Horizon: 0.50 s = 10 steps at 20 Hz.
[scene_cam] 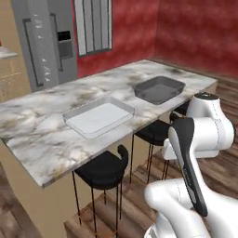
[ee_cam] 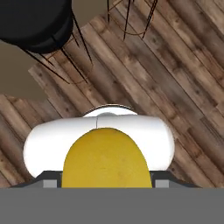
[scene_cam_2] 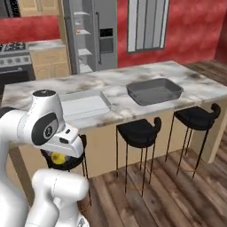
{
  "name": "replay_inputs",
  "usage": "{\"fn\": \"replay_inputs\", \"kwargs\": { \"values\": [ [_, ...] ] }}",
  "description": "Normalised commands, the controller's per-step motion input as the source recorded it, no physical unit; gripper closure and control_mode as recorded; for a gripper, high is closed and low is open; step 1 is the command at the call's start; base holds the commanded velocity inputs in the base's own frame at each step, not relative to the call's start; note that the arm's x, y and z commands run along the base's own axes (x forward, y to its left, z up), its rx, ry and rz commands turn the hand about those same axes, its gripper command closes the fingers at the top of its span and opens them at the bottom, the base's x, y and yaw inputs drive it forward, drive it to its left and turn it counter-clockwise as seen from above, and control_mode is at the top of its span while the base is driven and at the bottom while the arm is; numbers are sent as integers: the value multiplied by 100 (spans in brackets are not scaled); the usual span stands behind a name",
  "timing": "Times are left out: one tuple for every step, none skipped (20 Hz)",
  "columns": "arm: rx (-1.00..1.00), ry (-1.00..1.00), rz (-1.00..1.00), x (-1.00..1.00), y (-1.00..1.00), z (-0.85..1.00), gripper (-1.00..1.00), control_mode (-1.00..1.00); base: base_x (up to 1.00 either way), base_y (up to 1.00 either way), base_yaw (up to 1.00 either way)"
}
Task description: Place the cold items (lemon and mango) from the fridge in one tupperware on the dining counter. Place the warm items (kebab skewer and hot dog) in the stove area in another tupperware.
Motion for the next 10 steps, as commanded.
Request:
{"fn": "replay_inputs", "kwargs": {
  "values": [
    [0, 0, 0, 0, 0, 0, 100, 100, 76, -79, 48],
    [0, 0, 0, 0, 0, 0, 100, 100, 86, -59, 46],
    [0, 0, 0, 0, 0, 0, 100, 100, 78, -56, 52],
    [0, 0, 0, 0, 0, 0, 100, 100, 62, -59, 58],
    [0, 0, 0, 0, 0, 0, 100, 100, 47, -54, 60],
    [0, 0, 0, 0, 0, 0, 100, 100, 39, -45, 65],
    [0, 0, 0, 0, 0, 0, 100, 100, 29, -46, 73],
    [0, 0, 0, 0, 0, 0, 100, 100, 35, -47, 75],
    [0, 0, 0, 0, 0, 0, 100, 100, 34, -56, 75],
    [0, 0, 0, 0, 0, 0, 100, 100, 27, -56, 77]
  ]
}}
